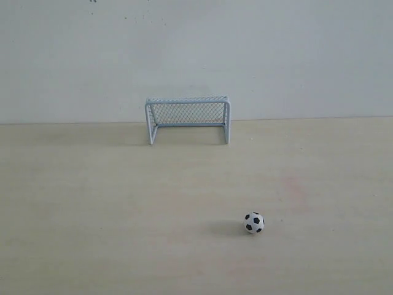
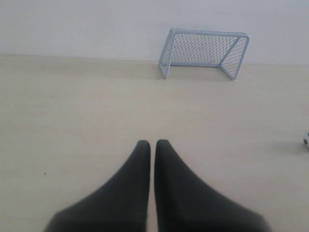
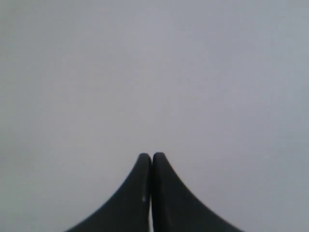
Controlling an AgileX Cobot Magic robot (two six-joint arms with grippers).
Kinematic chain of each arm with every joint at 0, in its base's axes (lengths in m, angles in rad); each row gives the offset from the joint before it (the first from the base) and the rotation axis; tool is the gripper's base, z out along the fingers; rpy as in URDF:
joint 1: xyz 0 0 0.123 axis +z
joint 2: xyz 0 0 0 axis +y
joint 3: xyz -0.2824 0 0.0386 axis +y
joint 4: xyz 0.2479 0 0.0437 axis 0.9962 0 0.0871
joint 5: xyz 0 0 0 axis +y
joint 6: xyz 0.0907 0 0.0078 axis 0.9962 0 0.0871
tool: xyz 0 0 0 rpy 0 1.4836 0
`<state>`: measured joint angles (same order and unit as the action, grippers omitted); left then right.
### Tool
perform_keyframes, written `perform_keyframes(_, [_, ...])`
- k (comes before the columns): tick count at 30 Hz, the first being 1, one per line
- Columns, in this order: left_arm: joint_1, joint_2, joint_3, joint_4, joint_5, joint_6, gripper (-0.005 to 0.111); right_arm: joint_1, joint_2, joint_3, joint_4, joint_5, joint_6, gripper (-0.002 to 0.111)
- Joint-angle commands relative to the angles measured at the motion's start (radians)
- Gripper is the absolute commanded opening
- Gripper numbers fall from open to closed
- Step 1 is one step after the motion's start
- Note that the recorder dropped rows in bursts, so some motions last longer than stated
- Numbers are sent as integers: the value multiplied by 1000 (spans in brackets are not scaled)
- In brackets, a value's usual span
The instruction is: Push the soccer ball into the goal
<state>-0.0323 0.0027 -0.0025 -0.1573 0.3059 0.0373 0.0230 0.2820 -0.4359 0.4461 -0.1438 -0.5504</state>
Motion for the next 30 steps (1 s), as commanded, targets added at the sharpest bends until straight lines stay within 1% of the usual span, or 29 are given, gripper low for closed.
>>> perform_keyframes(1, [2, -3, 3, -10, -2, -8, 4, -3, 245, -158, 13, 223, -51, 0])
perform_keyframes(5, [2, -3, 3, -10, -2, -8, 4, -3, 443, -229, 13, 383, -51, 0])
perform_keyframes(10, [2, -3, 3, -10, -2, -8, 4, -3, 615, -231, 17, 398, -51, 0])
perform_keyframes(13, [2, -3, 3, -10, -2, -8, 4, -3, 680, -231, 20, 398, -51, 0])
perform_keyframes(17, [2, -3, 3, -10, -2, -8, 4, -3, 720, -231, 20, 396, -51, 0])
perform_keyframes(30, [2, -3, 3, -10, -2, -8, 4, -3, 717, -231, 46, 375, -11, 0])
